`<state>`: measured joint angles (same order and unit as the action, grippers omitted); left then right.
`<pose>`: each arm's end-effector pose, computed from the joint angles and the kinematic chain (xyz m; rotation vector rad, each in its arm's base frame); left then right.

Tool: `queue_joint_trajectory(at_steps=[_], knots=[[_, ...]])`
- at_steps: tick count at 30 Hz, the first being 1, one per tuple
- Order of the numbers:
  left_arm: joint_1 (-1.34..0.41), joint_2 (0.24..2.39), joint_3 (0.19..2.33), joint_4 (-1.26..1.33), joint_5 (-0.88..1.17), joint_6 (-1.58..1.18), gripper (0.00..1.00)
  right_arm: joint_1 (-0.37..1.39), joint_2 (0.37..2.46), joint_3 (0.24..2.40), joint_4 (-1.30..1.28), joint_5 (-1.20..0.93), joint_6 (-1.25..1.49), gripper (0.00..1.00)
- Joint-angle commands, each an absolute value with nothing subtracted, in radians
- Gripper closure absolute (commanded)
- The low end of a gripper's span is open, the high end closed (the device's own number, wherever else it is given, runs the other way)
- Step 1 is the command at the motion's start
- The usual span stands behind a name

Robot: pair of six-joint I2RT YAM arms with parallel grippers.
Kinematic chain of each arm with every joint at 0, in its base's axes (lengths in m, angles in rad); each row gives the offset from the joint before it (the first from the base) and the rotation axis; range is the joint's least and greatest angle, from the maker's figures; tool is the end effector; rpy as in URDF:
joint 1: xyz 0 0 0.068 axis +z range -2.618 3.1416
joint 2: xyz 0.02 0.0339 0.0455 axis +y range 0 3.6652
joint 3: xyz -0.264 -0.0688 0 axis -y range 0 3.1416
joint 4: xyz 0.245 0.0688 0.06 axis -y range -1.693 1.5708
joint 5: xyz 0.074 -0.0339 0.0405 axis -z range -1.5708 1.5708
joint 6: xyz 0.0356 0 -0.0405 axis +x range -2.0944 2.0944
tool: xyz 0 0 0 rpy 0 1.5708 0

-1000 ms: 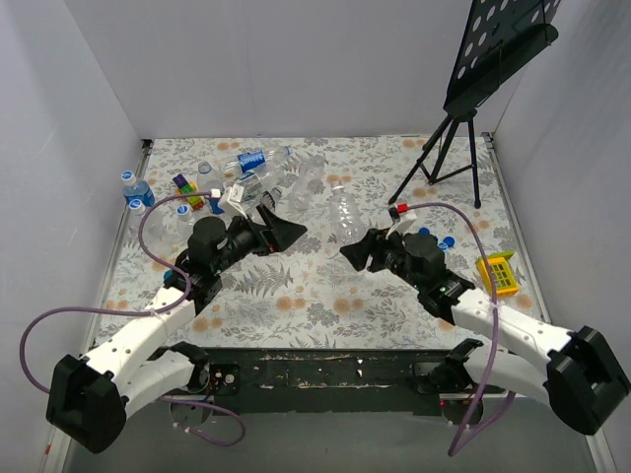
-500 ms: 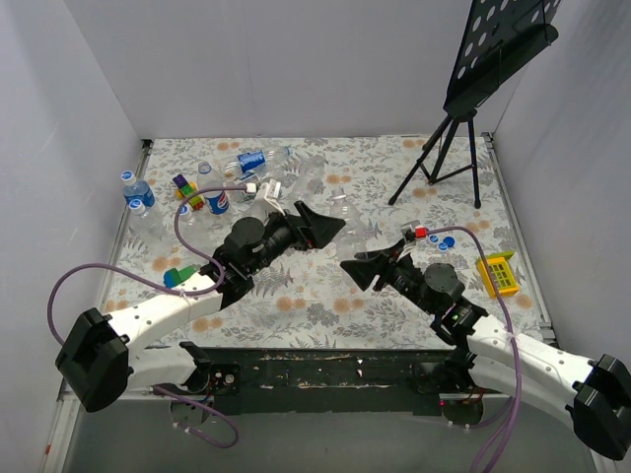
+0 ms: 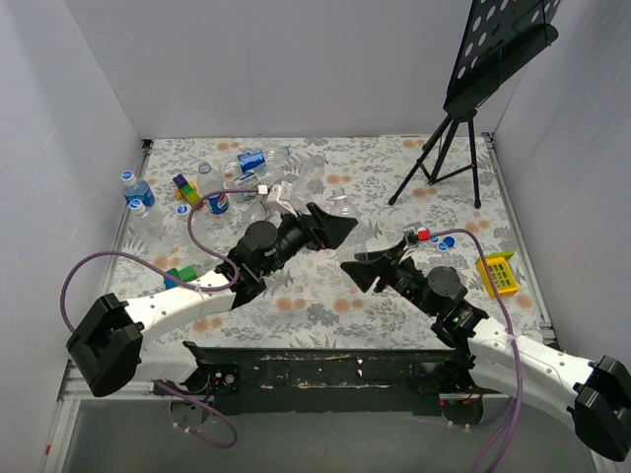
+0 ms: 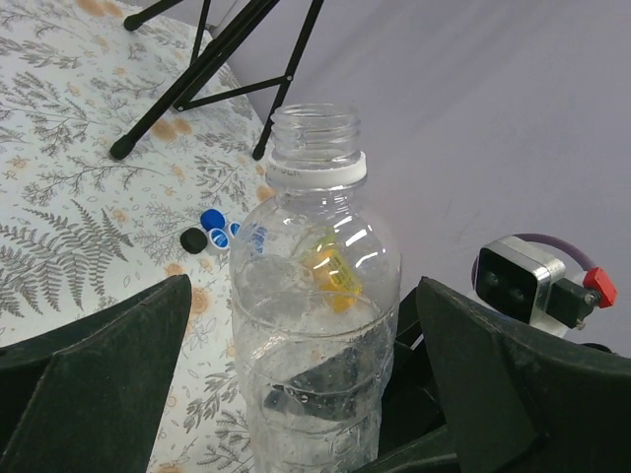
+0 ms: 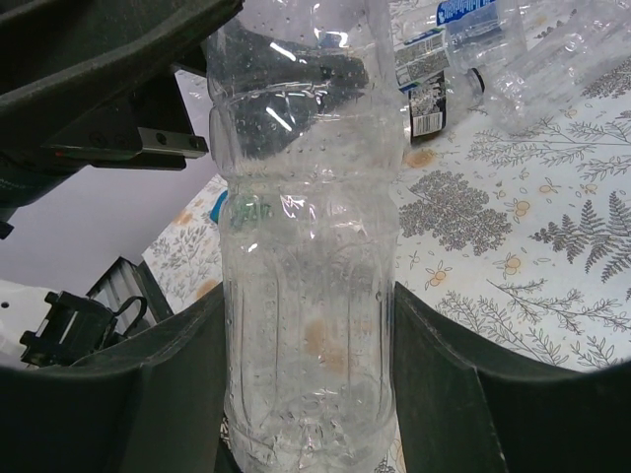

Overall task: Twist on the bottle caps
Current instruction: Pick up the plastic bottle at the center of the board.

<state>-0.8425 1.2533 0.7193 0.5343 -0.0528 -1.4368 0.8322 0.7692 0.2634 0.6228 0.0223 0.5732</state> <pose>0.1935 -0.2141 0.2913 -0.5930 1.7684 -1.6739 0.1235 0.1345 0.2437 -0.1817 1.5460 1.1179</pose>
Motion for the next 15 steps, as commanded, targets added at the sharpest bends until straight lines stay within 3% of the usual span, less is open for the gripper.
queue_joint_trajectory(at_steps=[1, 10, 15], knots=[[-0.853, 1.264, 0.724, 0.64, -0.058, -1.433, 0.03, 0.838, 0.762, 0.25, 0.721, 0.009, 0.58, 0.46], [-0.853, 1.272, 0.712, 0.716, -0.063, -1.425, 0.17, 0.838, 0.776, 0.241, 0.735, -0.018, 0.584, 0.46], [-0.853, 1.273, 0.698, 0.753, -0.061, -1.407, 0.3, 0.838, 0.784, 0.232, 0.741, -0.029, 0.586, 0.46]])
